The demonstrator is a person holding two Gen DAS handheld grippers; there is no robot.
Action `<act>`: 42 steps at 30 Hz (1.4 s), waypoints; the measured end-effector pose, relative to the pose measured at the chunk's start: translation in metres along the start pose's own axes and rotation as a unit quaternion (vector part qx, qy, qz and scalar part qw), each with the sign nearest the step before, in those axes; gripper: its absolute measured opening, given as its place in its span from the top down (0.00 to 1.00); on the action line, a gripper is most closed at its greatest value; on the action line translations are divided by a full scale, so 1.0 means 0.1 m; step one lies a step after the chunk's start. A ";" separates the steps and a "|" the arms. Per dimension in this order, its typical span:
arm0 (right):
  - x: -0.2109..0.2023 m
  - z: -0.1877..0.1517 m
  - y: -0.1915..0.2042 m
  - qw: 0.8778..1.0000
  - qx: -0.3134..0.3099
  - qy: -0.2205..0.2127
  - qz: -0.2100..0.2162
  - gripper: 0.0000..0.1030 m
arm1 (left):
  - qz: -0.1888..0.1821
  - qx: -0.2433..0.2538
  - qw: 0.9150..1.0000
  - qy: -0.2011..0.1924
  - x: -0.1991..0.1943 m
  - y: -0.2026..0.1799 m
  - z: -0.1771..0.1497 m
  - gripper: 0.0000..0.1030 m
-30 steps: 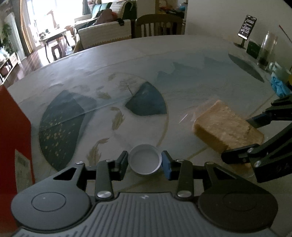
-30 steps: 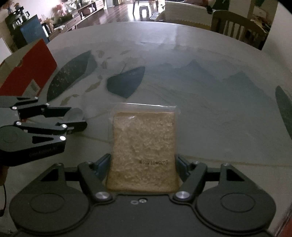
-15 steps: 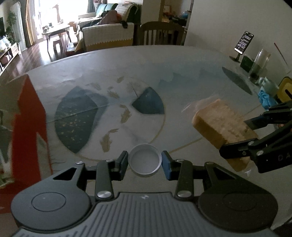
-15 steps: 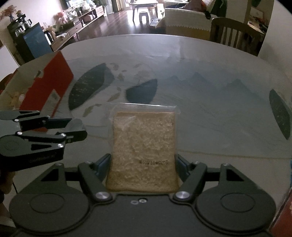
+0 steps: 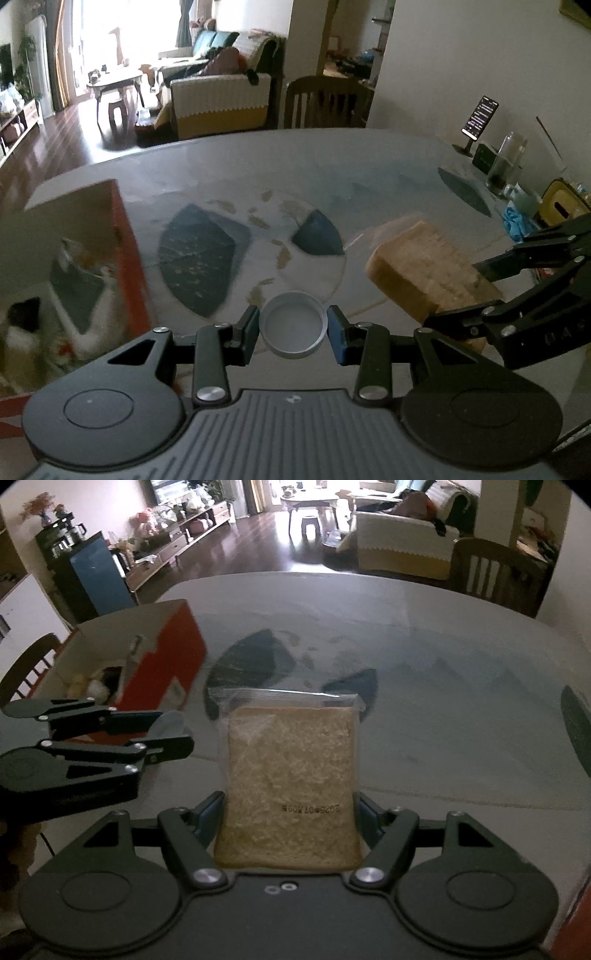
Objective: Organize objects
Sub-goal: 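Carry the bread and white cup over the cardboard box with both tools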
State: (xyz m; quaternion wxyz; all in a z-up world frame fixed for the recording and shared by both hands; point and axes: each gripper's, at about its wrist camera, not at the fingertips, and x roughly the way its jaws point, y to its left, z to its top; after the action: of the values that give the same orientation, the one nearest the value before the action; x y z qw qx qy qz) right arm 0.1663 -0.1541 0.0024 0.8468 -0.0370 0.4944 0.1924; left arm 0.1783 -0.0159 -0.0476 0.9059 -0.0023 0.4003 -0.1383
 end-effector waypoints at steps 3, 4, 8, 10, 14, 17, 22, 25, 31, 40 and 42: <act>-0.01 0.05 0.16 1.000 -0.003 -0.003 0.005 0.30 | 0.002 -0.001 1.000 -0.006 -0.10 0.12 0.00 0.63; -0.01 0.07 0.21 1.000 -0.003 -0.004 0.008 0.30 | 0.002 -0.001 1.000 -0.009 -0.14 0.16 0.00 0.63; 0.01 0.13 0.43 1.000 -0.005 -0.007 0.016 0.30 | 0.004 0.000 1.000 -0.020 -0.29 0.34 0.00 0.63; 0.03 0.16 0.55 1.000 -0.009 -0.009 0.018 0.30 | 0.006 -0.002 1.000 -0.024 -0.36 0.45 -0.01 0.63; 0.10 0.27 0.83 0.999 -0.022 -0.014 0.022 0.30 | 0.015 -0.003 0.999 -0.031 -0.51 0.70 -0.05 0.63; 0.15 0.37 1.04 0.999 -0.032 -0.019 0.024 0.30 | 0.025 -0.005 0.999 -0.036 -0.61 0.90 -0.07 0.63; 0.26 0.51 1.38 0.998 -0.048 -0.026 0.027 0.30 | 0.043 -0.013 0.998 -0.037 -0.72 1.26 -0.12 0.63; 0.35 0.61 1.57 0.997 -0.059 -0.029 0.027 0.30 | 0.053 -0.016 0.998 -0.036 -0.76 1.45 -0.14 0.63; 0.56 0.77 1.91 0.996 -0.084 -0.027 0.023 0.30 | 0.079 -0.014 0.996 -0.031 -0.77 1.83 -0.13 0.63; 0.87 0.99 2.16 0.995 -0.100 -0.020 0.002 0.30 | 0.117 -0.021 0.993 -0.011 -0.61 2.39 -0.03 0.63; 0.94 1.05 2.20 0.995 -0.102 -0.018 -0.003 0.30 | 0.122 -0.021 0.992 -0.005 -0.54 2.47 0.01 0.63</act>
State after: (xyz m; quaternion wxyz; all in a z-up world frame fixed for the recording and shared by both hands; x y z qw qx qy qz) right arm 0.2140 0.1029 0.0032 0.8477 -0.1213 0.4571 0.2404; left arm 0.2059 0.2351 -0.0364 0.9179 0.0271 0.3954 -0.0183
